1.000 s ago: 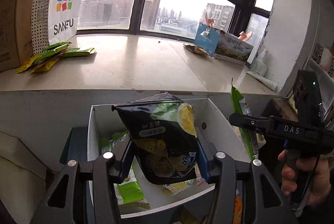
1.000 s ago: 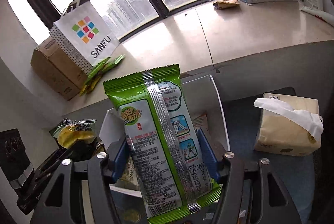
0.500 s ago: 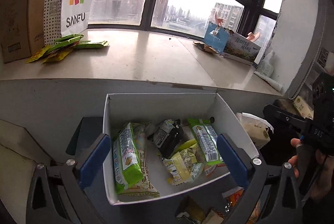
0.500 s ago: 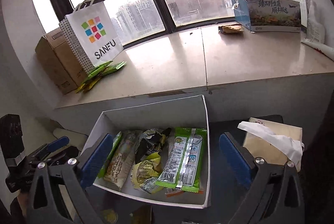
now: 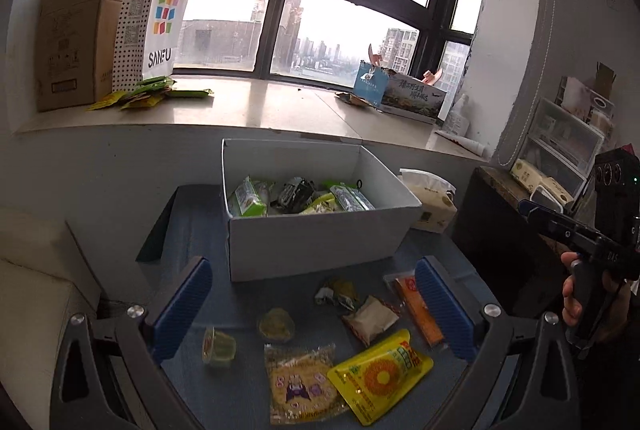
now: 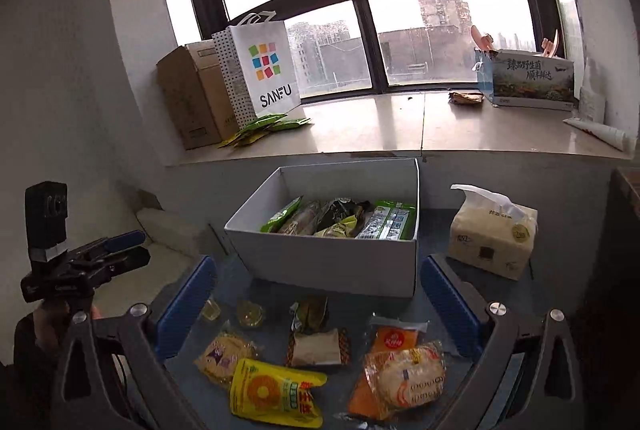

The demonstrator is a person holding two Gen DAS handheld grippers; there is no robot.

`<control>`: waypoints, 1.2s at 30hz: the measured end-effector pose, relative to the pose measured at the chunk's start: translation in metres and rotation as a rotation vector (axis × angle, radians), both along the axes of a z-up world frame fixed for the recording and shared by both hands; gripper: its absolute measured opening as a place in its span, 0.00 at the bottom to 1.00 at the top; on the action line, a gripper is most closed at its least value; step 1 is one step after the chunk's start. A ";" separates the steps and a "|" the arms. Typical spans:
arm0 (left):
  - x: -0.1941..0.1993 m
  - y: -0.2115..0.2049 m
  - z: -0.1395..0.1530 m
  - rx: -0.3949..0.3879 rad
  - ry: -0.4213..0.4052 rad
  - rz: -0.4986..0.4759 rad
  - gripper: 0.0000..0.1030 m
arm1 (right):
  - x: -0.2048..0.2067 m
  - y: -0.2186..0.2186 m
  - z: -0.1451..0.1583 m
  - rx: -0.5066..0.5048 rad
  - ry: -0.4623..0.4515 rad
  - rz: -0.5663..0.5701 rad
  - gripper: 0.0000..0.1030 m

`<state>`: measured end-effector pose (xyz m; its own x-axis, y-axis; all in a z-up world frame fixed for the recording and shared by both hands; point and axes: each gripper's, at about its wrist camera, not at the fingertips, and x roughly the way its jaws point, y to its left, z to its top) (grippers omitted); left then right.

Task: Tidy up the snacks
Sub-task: 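Grasp a jelly cup with the left tool while the right tool grasps the bread pack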

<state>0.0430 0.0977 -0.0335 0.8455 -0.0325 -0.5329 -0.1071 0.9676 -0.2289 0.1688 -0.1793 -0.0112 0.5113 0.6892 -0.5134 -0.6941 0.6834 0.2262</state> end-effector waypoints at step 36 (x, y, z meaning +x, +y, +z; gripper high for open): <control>0.052 0.059 -0.158 0.049 0.417 0.056 0.37 | -0.092 -0.021 -0.079 -0.230 -0.015 -0.019 1.00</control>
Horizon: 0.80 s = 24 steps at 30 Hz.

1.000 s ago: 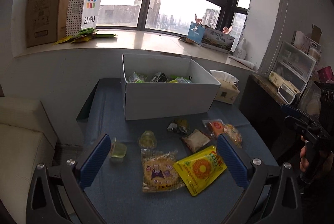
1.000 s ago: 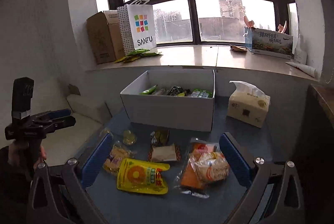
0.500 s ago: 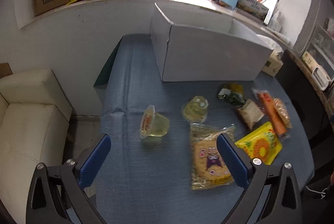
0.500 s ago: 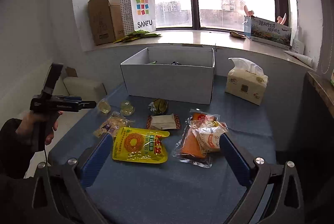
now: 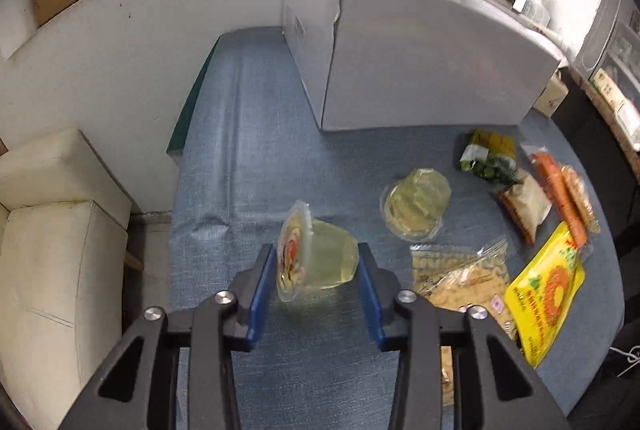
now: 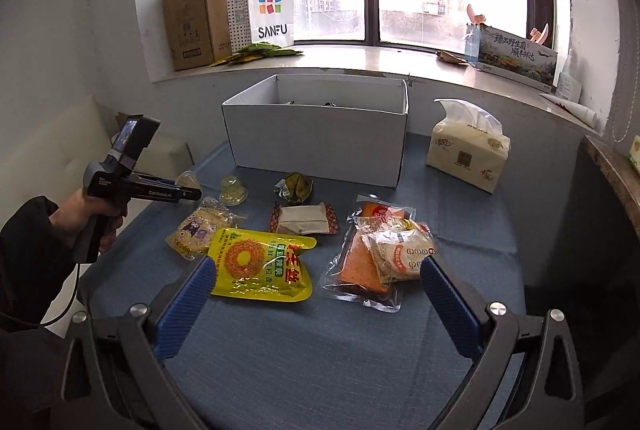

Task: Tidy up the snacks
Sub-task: 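Grasp a jelly cup with the left tool while the right tool grasps the bread pack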

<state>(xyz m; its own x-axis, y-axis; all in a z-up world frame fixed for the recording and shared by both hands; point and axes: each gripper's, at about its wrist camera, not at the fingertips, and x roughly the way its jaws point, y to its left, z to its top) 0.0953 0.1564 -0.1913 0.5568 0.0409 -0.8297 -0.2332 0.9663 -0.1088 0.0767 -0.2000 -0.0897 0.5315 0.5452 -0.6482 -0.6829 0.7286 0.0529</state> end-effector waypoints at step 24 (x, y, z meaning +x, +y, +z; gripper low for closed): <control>-0.045 -0.071 0.074 -0.110 -0.254 -0.177 0.34 | 0.153 0.019 -0.094 -0.203 0.253 -0.022 1.00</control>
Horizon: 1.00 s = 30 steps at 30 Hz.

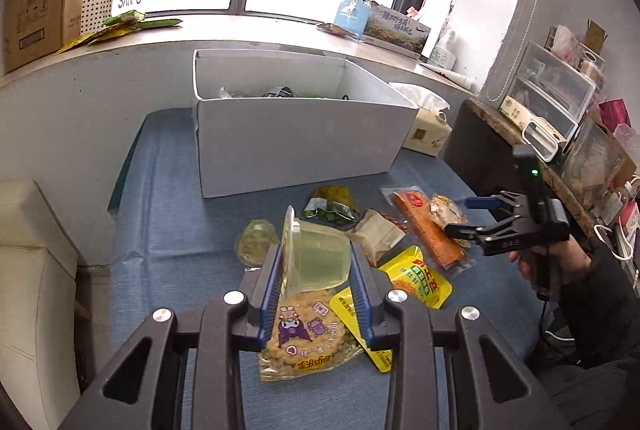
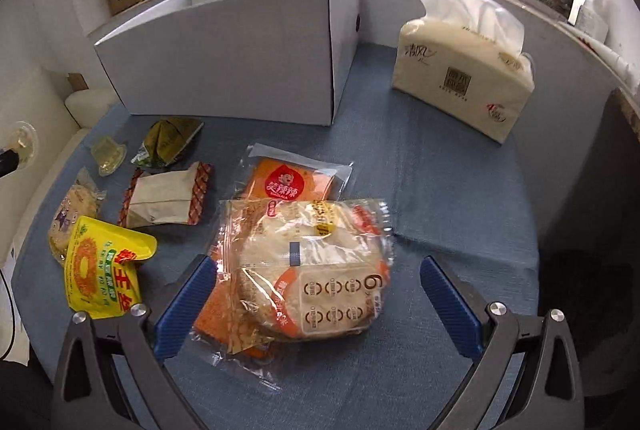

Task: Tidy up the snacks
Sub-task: 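Grasp a jelly cup with the left tool while the right tool grasps the bread pack, then carry the jelly cup and bread pack into the white box and open both tools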

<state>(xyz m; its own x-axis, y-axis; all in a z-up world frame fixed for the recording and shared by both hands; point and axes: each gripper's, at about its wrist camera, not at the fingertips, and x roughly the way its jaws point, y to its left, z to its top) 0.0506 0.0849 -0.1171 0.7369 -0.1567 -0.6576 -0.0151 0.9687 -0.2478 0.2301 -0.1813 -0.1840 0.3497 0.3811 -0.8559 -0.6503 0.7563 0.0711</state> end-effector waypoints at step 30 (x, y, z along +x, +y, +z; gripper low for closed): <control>0.127 0.047 0.117 -0.069 -0.218 0.055 0.34 | 0.047 0.077 0.181 0.491 -0.134 -0.046 0.78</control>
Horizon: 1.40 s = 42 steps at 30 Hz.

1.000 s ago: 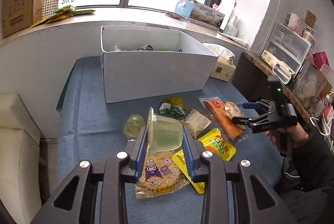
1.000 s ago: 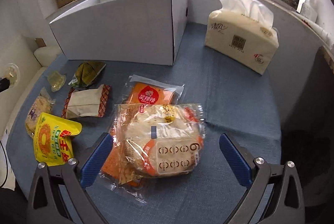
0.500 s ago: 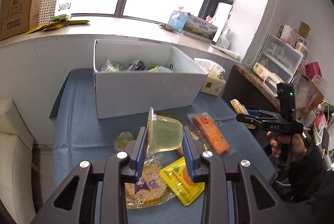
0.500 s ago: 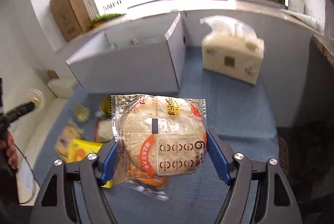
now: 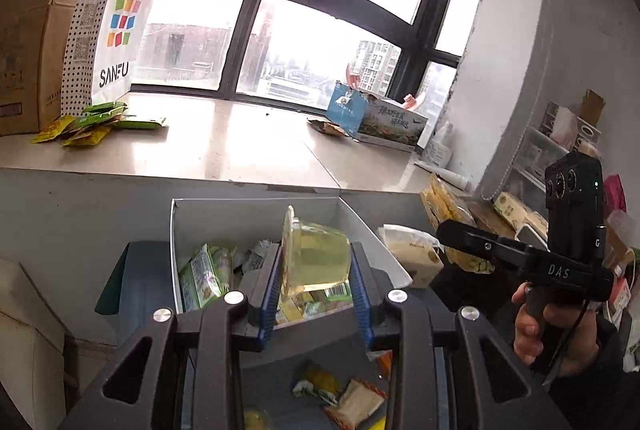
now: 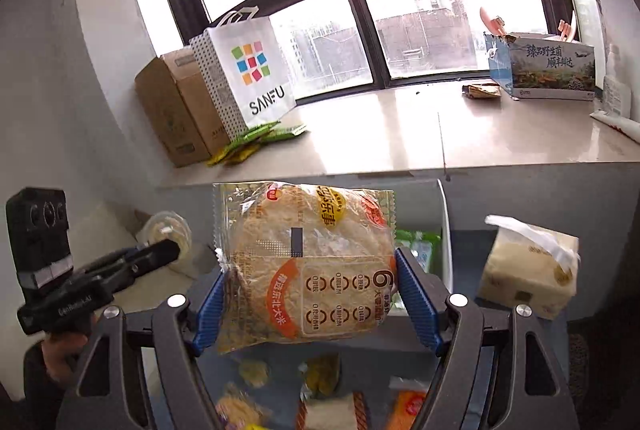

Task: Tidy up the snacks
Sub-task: 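Carry the jelly cup and bread pack into the white box and open both tools, then grasp the orange cake pack with the right tool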

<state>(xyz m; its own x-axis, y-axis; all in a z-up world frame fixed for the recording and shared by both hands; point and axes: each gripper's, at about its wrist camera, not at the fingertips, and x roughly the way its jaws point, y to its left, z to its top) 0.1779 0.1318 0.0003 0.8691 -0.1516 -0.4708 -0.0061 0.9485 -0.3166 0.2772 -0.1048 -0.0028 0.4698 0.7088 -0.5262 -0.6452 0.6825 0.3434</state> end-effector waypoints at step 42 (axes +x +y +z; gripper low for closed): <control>-0.058 -0.030 0.001 0.122 0.062 0.049 1.00 | -0.036 -0.052 0.008 0.064 -0.112 -0.007 1.00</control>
<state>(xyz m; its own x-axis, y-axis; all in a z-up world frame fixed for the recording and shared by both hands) 0.1195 0.1017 0.0017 0.8430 -0.0480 -0.5358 -0.0690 0.9781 -0.1962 0.2412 -0.1563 0.0050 0.5282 0.7359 -0.4237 -0.6772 0.6661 0.3127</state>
